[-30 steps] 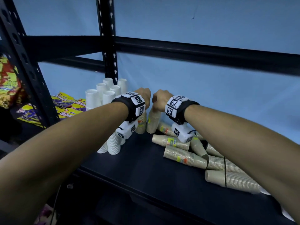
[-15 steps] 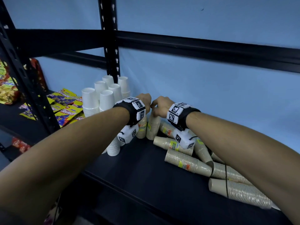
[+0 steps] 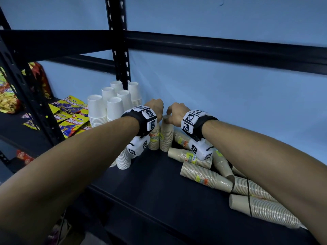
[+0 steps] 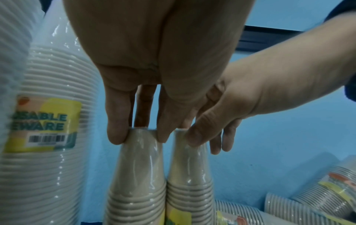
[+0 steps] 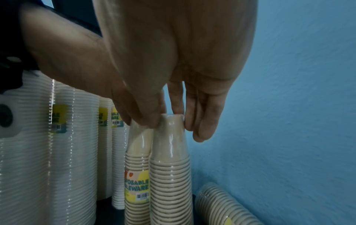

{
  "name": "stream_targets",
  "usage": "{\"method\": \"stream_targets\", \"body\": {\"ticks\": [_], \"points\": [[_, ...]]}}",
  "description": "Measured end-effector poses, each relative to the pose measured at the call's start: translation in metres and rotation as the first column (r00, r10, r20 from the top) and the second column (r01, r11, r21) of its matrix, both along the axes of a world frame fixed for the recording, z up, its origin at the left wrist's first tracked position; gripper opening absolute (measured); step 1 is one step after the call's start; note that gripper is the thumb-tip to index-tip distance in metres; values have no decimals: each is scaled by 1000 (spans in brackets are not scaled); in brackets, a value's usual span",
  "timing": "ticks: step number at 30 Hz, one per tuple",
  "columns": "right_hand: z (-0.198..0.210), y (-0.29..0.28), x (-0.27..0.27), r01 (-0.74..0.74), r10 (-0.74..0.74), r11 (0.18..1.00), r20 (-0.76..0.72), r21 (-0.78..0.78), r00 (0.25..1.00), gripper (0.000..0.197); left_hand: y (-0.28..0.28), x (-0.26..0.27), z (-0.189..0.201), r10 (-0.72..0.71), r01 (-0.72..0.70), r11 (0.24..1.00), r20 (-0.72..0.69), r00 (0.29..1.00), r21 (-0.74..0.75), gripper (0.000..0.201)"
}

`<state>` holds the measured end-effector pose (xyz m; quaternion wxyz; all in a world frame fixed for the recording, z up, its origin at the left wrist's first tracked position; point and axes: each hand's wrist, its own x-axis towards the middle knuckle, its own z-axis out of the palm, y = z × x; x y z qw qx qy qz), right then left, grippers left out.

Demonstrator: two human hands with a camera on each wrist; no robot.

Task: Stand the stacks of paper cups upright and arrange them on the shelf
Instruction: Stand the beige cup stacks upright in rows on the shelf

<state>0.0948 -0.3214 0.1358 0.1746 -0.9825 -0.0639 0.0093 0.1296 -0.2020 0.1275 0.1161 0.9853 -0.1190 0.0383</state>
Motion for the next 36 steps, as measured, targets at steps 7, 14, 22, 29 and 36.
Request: {"method": "stream_targets", "body": {"ticks": [7, 14, 22, 29, 36], "points": [[0, 4, 4, -7, 7, 1000, -34, 8, 999, 44, 1, -1, 1, 7, -7, 1000, -21, 1000, -9, 27], [0, 7, 9, -7, 7, 1000, -44, 5, 999, 34, -1, -2, 0, 1, 0, 1000, 4, 1000, -23, 22], [-3, 7, 12, 65, -64, 998, -59, 7, 996, 27, -1, -6, 1, -7, 7, 999, 3, 1000, -48, 19], [0, 2, 7, 69, -67, 997, -47, 31, 997, 45, -2, -9, 10, -28, 27, 997, -15, 999, -68, 28], [21, -25, -15, 91, -94, 995, -71, -52, 993, 39, -15, -16, 44, -176, 185, 975, 78, 981, -124, 34]]}}
